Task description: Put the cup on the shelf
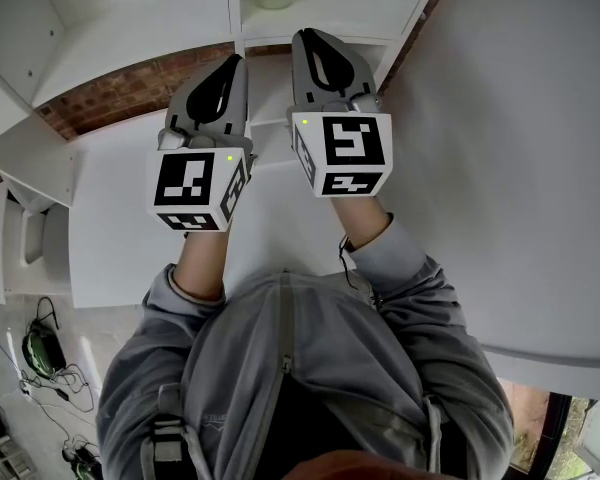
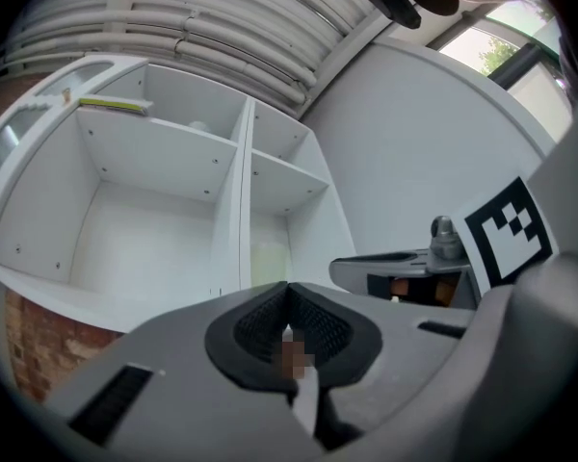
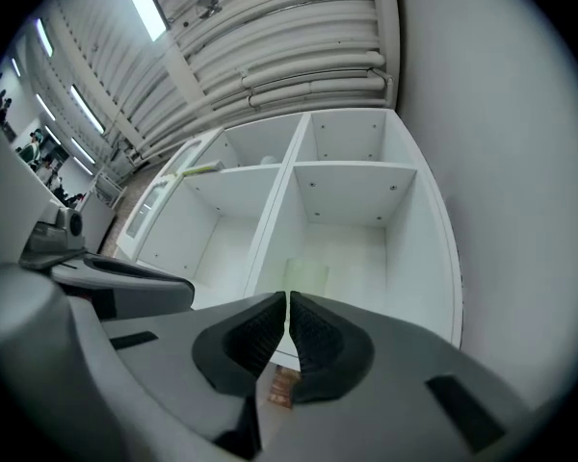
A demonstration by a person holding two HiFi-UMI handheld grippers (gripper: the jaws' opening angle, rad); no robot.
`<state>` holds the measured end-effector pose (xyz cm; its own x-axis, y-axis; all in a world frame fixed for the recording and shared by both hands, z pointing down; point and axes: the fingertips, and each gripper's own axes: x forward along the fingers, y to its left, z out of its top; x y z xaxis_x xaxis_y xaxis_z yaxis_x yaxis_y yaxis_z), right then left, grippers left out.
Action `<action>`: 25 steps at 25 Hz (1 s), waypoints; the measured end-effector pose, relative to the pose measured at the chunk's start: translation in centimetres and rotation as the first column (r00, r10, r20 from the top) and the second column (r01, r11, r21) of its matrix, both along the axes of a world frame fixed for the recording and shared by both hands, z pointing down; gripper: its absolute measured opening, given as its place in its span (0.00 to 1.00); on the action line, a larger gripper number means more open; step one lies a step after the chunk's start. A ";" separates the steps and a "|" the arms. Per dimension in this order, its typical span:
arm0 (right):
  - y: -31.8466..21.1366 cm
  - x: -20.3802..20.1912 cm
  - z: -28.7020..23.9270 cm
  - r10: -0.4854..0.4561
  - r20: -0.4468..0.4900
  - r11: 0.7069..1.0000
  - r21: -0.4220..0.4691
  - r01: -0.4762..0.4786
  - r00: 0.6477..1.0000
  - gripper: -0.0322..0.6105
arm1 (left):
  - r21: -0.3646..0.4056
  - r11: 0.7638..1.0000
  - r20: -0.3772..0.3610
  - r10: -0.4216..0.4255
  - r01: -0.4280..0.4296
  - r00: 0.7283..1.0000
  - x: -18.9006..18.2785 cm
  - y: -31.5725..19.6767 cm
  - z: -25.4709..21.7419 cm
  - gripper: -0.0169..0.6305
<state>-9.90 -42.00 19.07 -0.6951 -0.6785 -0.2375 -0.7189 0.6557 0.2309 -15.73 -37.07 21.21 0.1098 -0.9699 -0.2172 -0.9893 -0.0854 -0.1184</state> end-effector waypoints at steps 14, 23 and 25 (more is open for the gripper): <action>3.6 4.8 6.8 0.039 -0.001 0.995 -0.087 -0.039 0.999 0.10 | -0.054 0.996 0.056 -0.061 0.064 0.997 0.1 2.8 4.5 0.04; 4.9 5.4 9.4 0.036 -0.025 0.992 -0.120 -0.039 0.999 0.10 | -0.097 0.994 0.048 -0.047 0.052 0.998 1.4 3.8 7.6 0.04; 5.3 5.3 9.6 0.030 -0.028 0.993 -0.113 -0.033 0.999 0.10 | -0.099 0.994 0.045 -0.051 0.055 0.998 1.3 4.1 7.9 0.04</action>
